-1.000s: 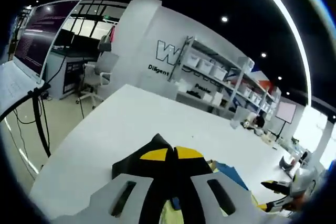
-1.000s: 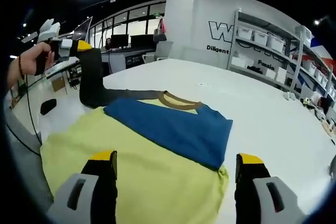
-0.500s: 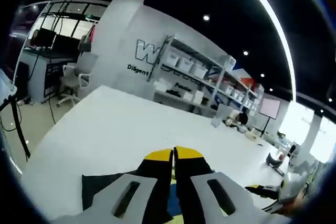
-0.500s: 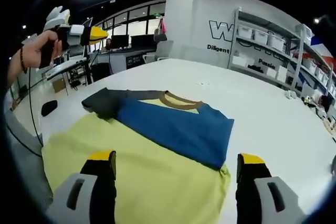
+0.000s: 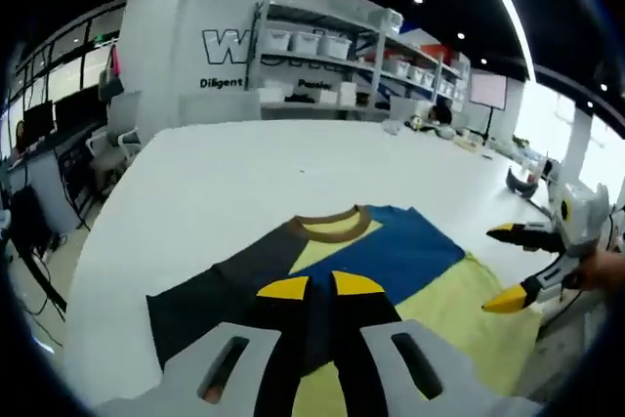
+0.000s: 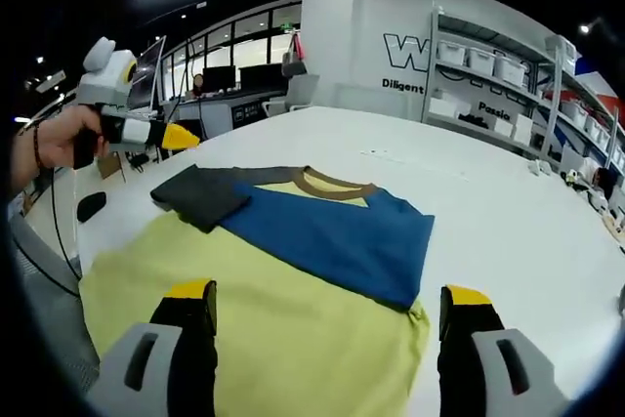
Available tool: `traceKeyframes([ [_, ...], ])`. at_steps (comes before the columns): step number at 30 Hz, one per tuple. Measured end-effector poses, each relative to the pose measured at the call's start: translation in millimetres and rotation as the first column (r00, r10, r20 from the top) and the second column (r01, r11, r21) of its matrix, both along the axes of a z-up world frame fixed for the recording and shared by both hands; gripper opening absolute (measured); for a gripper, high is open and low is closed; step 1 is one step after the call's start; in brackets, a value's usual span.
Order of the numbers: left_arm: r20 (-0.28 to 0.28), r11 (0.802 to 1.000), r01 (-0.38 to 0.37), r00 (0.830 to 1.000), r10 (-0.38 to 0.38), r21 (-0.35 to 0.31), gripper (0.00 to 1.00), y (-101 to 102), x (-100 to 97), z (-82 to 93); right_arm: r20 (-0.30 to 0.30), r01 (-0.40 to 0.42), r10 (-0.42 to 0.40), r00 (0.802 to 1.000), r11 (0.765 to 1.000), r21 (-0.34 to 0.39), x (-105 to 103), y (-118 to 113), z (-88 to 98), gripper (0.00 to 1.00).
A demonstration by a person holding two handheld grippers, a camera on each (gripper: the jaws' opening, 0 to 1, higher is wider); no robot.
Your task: Fold the garment on the visible template until the final outline fits inside the template.
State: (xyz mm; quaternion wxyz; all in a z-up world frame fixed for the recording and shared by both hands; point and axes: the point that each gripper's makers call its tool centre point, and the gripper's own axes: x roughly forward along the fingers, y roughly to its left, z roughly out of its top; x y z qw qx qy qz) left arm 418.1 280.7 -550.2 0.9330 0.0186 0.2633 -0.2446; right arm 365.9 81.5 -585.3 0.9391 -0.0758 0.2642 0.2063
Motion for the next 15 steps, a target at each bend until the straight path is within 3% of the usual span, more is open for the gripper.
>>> traceKeyframes([
  [4, -0.037, 0.991, 0.088, 0.996, -0.085, 0.105, 0.13, -6.0, -9.0, -25.4, -0.001, 0.008, -0.008, 1.0, 1.0, 0.004, 0.2, -1.9, 0.2, 0.93],
  [11, -0.098, 0.97, 0.172, 0.983, -0.157, 0.171, 0.27, -11.8, -14.9, -55.6, -0.007, 0.019, -0.019, 1.0, 1.0, 0.006, 1.0, -3.9, -0.9, 0.93],
  [15, -0.12, 0.966, 0.186, 0.979, -0.166, 0.179, 0.24, -15.5, -15.1, -69.7, -0.01, 0.028, -0.028, 1.0, 1.0, 0.011, 0.8, -5.3, -1.1, 0.92],
])
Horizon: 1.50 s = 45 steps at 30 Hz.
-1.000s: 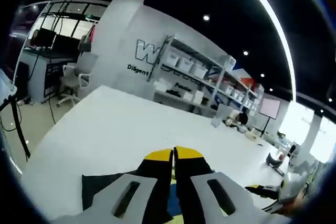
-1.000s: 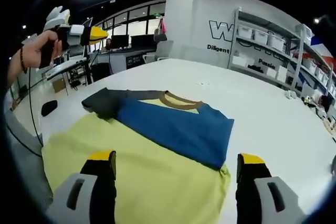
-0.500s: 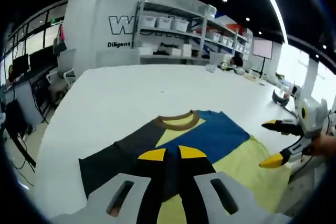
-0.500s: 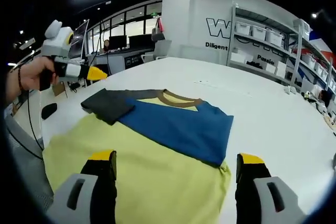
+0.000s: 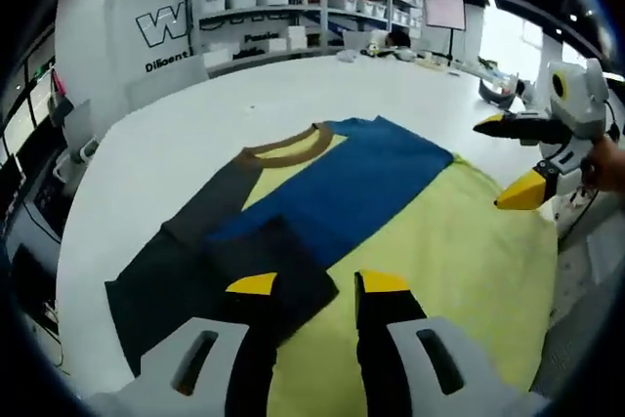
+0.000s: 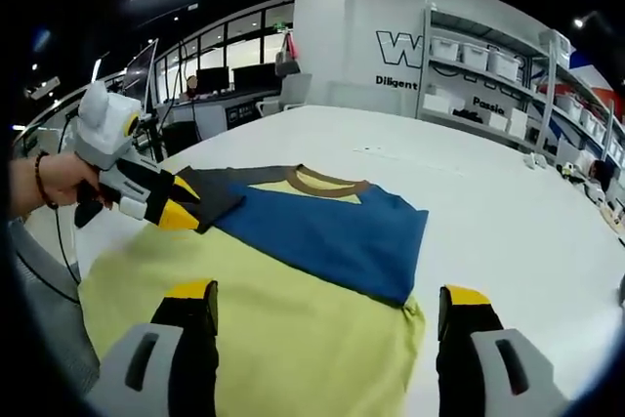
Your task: Fold the garment on the visible template until the final outline fits inside the template.
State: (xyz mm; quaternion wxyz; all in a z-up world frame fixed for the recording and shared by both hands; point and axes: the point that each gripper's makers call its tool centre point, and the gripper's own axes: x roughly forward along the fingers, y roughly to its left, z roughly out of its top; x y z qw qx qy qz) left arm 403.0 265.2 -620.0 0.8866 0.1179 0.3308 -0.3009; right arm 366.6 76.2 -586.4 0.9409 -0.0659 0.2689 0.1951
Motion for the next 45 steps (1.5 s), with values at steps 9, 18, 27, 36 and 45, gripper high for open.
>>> traceKeyframes([
  [9, 0.005, 1.0, -0.027, 1.0, 0.027, 0.01, 0.09, 4.5, 1.2, -12.9, 0.002, 0.01, -0.01, 1.0, 1.0, 0.013, 0.3, -2.0, 1.0, 0.92],
  [18, 0.037, 0.99, -0.104, 0.993, 0.108, -0.095, 0.0, 11.0, 5.7, 14.3, 0.001, 0.008, -0.008, 1.0, 1.0, 0.017, 0.5, -0.3, 1.3, 0.92],
  [27, 0.011, 0.902, -0.21, 0.973, 0.231, -0.377, 0.0, 4.8, 18.5, 74.7, 0.008, 0.009, -0.009, 1.0, 0.999, 0.049, 1.4, 4.1, 5.0, 0.94],
  [36, 0.034, 0.867, -0.188, 0.973, 0.229, -0.461, 0.0, -35.6, 36.9, 113.1, -0.004, -0.001, 0.001, 1.0, 0.999, 0.042, 0.4, 5.7, 2.9, 0.94],
  [45, 0.004, 0.839, -0.167, 0.98, 0.197, -0.519, 0.0, -97.9, 46.9, 123.2, -0.024, -0.011, 0.011, 1.0, 1.0, 0.018, -1.0, 5.3, -2.3, 0.96],
])
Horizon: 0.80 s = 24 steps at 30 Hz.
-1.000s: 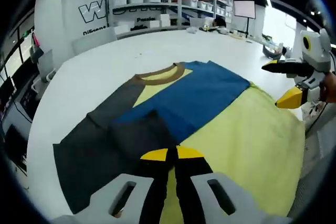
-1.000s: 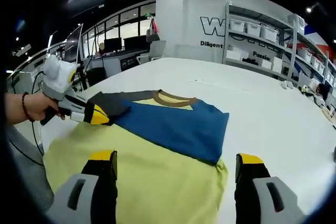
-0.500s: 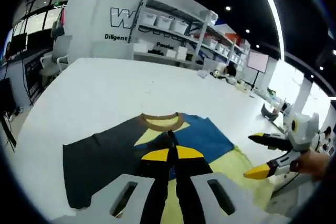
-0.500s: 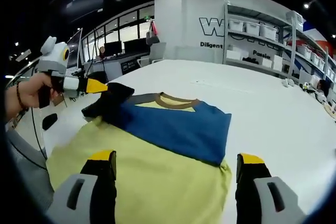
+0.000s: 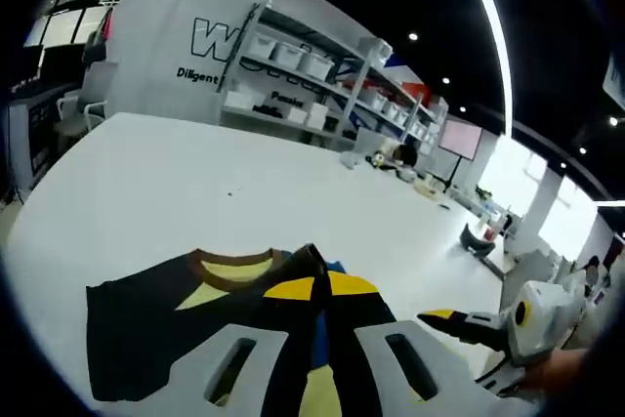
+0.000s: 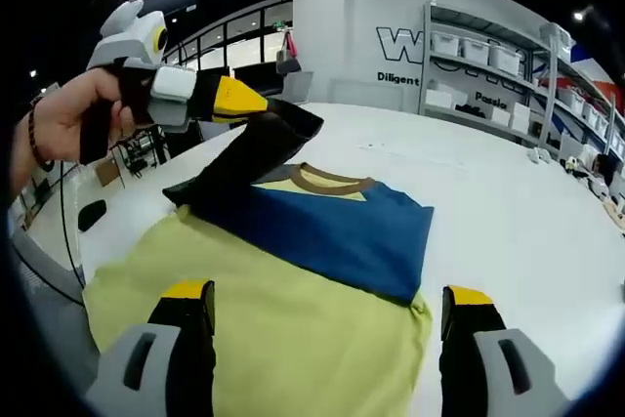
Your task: Fold the garment on the visible template until the final outline fits inside the template.
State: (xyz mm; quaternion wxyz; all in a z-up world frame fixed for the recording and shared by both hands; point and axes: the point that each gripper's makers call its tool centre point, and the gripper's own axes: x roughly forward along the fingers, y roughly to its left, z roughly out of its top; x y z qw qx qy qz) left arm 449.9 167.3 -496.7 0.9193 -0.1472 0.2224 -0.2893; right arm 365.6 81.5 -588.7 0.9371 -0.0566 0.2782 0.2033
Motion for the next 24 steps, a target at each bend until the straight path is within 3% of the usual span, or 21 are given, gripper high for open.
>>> traceKeyframes([
  [6, -0.007, 1.0, 0.017, 1.0, -0.017, -0.019, 0.0, -24.5, 4.5, 0.3, -0.009, 0.006, -0.006, 1.0, 1.0, -0.007, -1.0, -2.1, -2.0, 0.96],
  [15, -0.018, 0.999, 0.03, 0.999, -0.031, -0.024, 0.0, -41.4, 12.4, -5.0, -0.018, 0.009, -0.009, 1.0, 1.0, -0.017, -2.2, -3.8, -4.1, 0.96],
  [24, -0.064, 0.993, 0.113, 0.992, -0.114, -0.017, 0.0, -81.7, 10.1, -26.6, -0.045, -0.002, -0.001, 0.999, 0.998, -0.064, -6.2, -6.3, -12.2, 0.95],
])
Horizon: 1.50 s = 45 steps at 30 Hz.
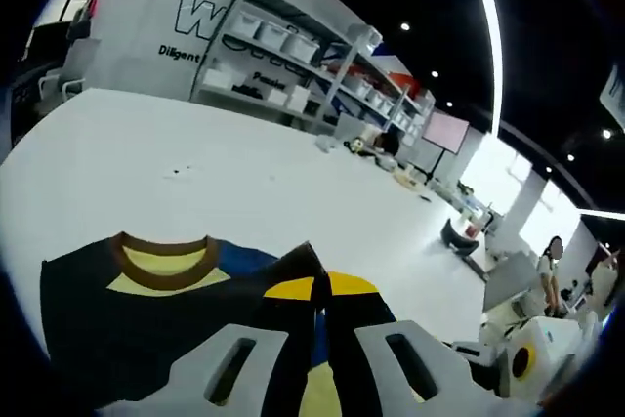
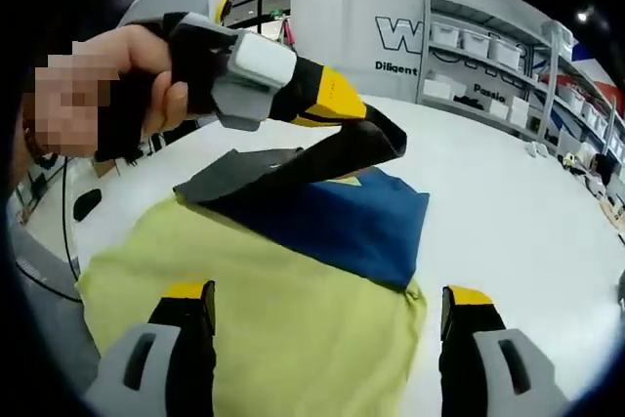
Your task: Fold the garment on the visible template until the final outline fits inside the template.
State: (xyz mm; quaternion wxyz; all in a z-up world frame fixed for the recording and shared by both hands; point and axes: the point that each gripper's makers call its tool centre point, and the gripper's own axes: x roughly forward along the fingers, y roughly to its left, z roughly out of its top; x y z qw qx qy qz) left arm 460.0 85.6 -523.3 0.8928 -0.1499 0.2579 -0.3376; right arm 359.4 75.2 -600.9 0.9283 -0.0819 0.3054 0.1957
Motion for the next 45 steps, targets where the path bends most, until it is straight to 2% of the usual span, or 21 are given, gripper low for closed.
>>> traceKeyframes([
  [4, 0.005, 1.0, 0.022, 1.0, -0.022, 0.008, 0.0, -8.5, 1.3, -5.0, -0.007, 0.001, -0.001, 1.0, 1.0, -0.002, -0.6, -1.7, -1.1, 0.95],
  [9, -0.022, 0.998, 0.055, 0.998, -0.054, 0.035, 0.0, -20.0, -0.9, -23.8, -0.019, 0.02, -0.02, 1.0, 1.0, -0.01, -2.2, -7.2, -3.8, 0.95],
  [13, -0.06, 0.996, 0.082, 0.995, -0.08, 0.037, 0.0, -28.2, -6.2, -38.1, -0.079, 0.014, -0.017, 0.997, 0.999, -0.042, -11.1, -11.1, -16.9, 0.96],
  [15, -0.063, 0.994, 0.09, 0.994, -0.086, 0.061, 0.0, -31.1, -6.9, -46.7, -0.076, 0.022, -0.024, 0.997, 0.999, -0.039, -12.0, -14.4, -14.8, 0.96],
  [20, -0.088, 0.993, 0.1, 0.992, -0.095, 0.058, 0.0, -35.7, -9.4, -56.5, -0.071, 0.044, -0.047, 0.996, 0.998, -0.046, -14.2, -23.1, -14.0, 0.96],
  [21, -0.092, 0.992, 0.105, 0.991, -0.099, 0.063, 0.0, -37.6, -10.4, -60.7, -0.095, 0.057, -0.06, 0.994, 0.998, -0.039, -18.9, -26.4, -17.5, 0.96],
  [26, -0.127, 0.991, 0.119, 0.986, -0.112, 0.053, 0.0, -38.9, -13.3, -71.0, -0.086, 0.063, -0.066, 0.994, 0.997, -0.04, -19.0, -28.2, -14.1, 0.95],
  [28, -0.133, 0.988, 0.147, 0.981, -0.14, 0.039, 0.0, -44.3, -18.4, -72.8, -0.112, 0.088, -0.087, 0.99, 0.996, 0.009, -23.8, -28.2, -15.1, 0.95],
  [30, -0.133, 0.984, 0.167, 0.978, -0.158, 0.056, 0.0, -47.5, -20.7, -75.7, -0.128, 0.091, -0.089, 0.988, 0.996, 0.014, -27.2, -30.7, -17.4, 0.96],
  [34, -0.128, 0.982, 0.182, 0.977, -0.173, 0.059, 0.0, -49.9, -22.8, -75.7, -0.121, 0.102, -0.101, 0.988, 0.995, 0.006, -26.9, -35.2, -15.9, 0.96],
  [38, -0.11, 0.978, 0.191, 0.977, -0.182, 0.08, 0.0, -41.6, -24.3, -71.2, -0.103, 0.106, -0.105, 0.989, 0.994, 0.008, -25.9, -37.5, -9.1, 0.96],
  [41, -0.087, 0.976, 0.198, 0.978, -0.19, 0.091, 0.0, -29.9, -26.2, -60.7, -0.101, 0.089, -0.087, 0.991, 0.996, 0.012, -26.3, -36.4, -3.2, 0.96],
  [45, -0.028, 0.977, 0.185, 0.983, -0.183, 0.109, 0.0, -5.5, -24.7, -39.7, -0.071, 0.087, -0.087, 0.994, 0.996, 0.003, -21.5, -42.3, 8.4, 0.95],
])
